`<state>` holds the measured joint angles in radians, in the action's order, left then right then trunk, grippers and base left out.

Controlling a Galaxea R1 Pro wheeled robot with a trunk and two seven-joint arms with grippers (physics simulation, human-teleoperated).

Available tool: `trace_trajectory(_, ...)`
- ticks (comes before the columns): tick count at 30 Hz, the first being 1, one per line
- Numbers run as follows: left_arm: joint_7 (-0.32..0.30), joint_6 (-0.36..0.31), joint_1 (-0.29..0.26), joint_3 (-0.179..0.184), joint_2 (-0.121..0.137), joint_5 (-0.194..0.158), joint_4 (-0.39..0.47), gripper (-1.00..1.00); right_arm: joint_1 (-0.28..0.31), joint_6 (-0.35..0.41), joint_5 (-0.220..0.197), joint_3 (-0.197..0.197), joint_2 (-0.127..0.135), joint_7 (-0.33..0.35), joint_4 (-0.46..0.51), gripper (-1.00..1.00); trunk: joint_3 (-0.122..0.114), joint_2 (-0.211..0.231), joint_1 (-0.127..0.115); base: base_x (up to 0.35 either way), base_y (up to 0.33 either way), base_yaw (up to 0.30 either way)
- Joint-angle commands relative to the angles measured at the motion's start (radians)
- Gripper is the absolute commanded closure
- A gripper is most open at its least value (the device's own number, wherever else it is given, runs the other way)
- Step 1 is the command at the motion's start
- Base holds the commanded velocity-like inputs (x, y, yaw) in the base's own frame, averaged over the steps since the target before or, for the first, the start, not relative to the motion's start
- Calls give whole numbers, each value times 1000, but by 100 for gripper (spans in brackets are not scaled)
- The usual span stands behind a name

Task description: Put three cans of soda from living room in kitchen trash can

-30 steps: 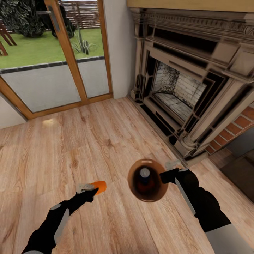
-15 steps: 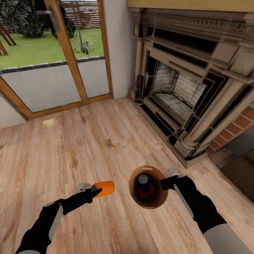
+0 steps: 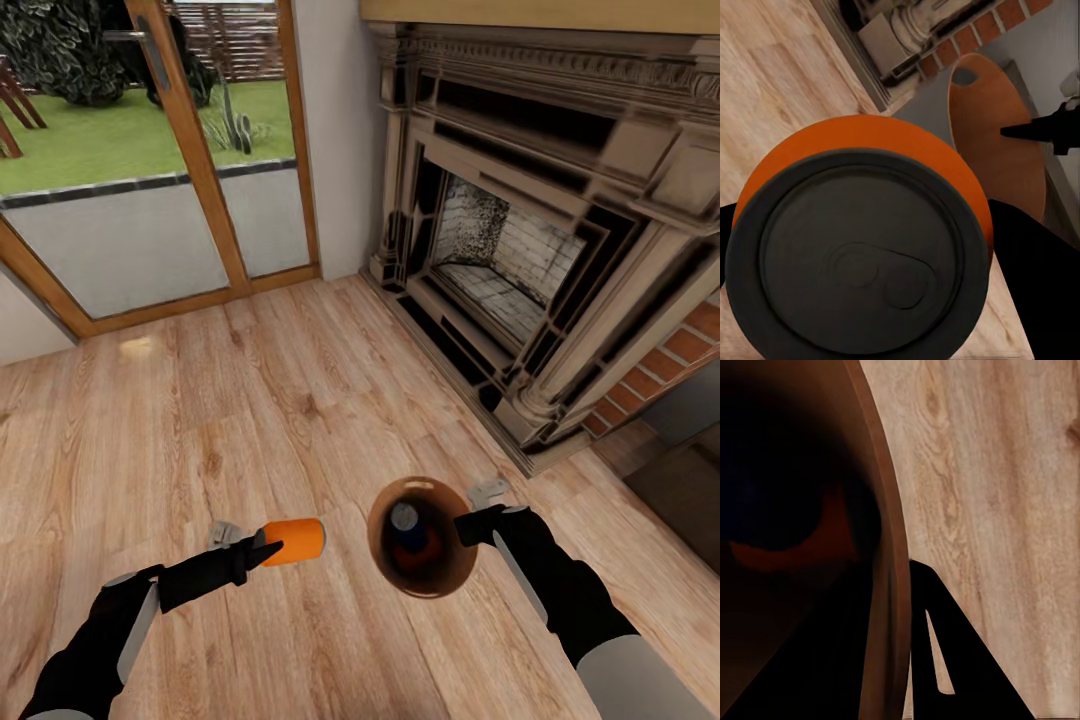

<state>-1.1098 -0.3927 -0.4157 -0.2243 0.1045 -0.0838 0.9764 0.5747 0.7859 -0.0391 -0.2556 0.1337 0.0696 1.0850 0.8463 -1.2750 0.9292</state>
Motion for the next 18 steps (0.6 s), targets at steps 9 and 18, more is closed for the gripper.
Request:
trace_trajectory(9, -53, -28, 0, 2, 6, -1, -1, 100, 1, -1, -12, -1, 0, 5, -29, 100, 0, 0, 0, 0, 0, 0)
trace_trajectory(18, -168, -53, 0, 5, 6, -1, -1, 100, 1, -1, -12, -44, -3, 6, -32, 100, 0, 0, 0, 0, 0, 0)
